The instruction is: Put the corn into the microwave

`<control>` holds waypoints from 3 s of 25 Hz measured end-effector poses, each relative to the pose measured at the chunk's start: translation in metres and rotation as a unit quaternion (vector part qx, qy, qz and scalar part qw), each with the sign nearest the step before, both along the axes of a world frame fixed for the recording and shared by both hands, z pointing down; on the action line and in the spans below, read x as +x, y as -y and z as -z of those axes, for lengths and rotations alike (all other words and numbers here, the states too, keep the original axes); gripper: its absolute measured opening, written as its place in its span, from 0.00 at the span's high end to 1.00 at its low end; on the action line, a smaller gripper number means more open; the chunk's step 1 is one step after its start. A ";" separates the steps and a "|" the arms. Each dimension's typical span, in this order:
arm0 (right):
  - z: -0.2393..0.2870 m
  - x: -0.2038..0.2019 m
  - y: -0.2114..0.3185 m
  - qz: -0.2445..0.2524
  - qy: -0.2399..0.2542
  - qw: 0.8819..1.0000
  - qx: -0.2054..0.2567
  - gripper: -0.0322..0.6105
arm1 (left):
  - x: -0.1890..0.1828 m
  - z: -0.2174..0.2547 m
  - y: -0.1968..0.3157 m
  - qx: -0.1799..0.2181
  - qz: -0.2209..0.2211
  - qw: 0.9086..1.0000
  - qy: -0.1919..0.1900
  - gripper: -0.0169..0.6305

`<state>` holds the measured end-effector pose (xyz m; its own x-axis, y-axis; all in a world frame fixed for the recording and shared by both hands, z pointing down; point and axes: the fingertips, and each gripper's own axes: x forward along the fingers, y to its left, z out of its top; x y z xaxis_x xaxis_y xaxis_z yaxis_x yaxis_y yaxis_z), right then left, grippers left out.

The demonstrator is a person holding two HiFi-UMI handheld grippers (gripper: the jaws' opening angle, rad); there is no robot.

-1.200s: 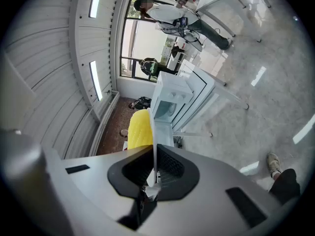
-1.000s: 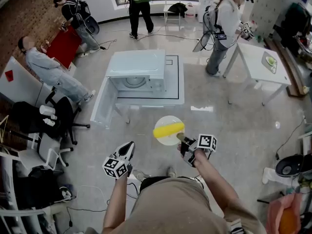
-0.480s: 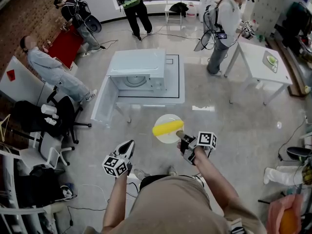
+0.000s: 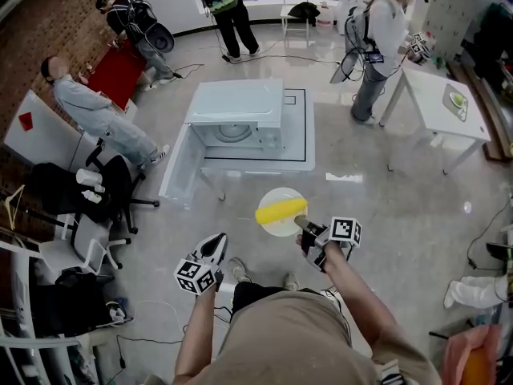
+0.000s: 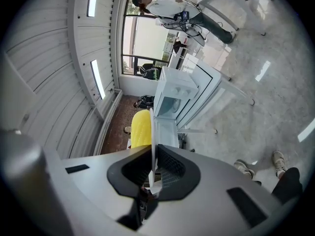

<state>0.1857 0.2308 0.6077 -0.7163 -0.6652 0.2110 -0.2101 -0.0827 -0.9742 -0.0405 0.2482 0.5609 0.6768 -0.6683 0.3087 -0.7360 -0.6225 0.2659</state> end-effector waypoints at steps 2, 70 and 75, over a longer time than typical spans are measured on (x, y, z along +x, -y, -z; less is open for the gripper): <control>0.001 -0.007 0.006 0.000 -0.001 1.000 0.001 0.91 | -0.007 -0.001 0.007 -0.001 0.000 1.000 -0.002 0.97; -0.165 -0.177 0.402 -0.063 -0.039 0.997 -0.032 0.92 | -0.086 -0.014 0.378 -0.032 -0.083 0.995 0.042 0.97; -0.184 -0.184 0.415 -0.072 -0.037 0.996 -0.037 0.92 | -0.077 -0.020 0.382 -0.040 -0.085 0.995 0.042 0.97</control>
